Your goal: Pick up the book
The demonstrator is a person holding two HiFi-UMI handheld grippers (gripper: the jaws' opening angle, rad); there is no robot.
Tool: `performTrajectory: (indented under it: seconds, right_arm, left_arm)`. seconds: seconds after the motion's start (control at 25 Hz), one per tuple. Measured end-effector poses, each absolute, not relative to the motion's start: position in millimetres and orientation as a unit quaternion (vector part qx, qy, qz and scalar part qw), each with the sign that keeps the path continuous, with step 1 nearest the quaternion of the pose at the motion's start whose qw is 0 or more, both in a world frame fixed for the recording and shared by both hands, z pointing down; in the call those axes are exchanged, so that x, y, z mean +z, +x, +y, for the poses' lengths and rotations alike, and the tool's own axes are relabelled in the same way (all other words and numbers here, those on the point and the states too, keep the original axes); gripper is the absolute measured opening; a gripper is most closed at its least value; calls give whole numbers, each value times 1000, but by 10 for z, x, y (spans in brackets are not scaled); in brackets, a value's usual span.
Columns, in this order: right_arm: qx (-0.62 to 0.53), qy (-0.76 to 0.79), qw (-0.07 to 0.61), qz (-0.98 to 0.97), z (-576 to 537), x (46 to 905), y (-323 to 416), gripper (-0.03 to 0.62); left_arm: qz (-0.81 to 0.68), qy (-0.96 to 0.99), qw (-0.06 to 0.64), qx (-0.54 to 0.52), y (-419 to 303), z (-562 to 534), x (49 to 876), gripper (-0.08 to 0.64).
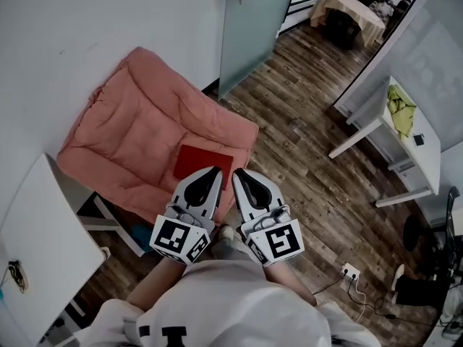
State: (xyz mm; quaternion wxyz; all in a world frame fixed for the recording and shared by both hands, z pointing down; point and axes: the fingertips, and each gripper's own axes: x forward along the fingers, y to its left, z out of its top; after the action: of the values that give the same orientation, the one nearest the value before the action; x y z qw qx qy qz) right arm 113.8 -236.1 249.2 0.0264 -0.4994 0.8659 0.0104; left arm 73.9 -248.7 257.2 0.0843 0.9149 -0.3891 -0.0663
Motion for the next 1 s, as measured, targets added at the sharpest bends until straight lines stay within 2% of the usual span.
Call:
performTrajectory:
  seconds: [0.2, 0.64, 1.0]
  right_arm:
    - [2, -493, 20, 870, -2728, 2543, 1250, 35]
    - [-16, -501, 19, 865, -3002, 2663, 1059, 35]
    - [-34, -510, -4, 859, -3155, 3054, 964, 37]
  left_arm:
    - [-400, 911, 78, -65, 865, -2823, 2554, 2]
    - [-401, 911, 86, -45, 625, -3129, 2679, 2]
    - [-403, 910, 100, -8, 441, -3320, 3089, 3]
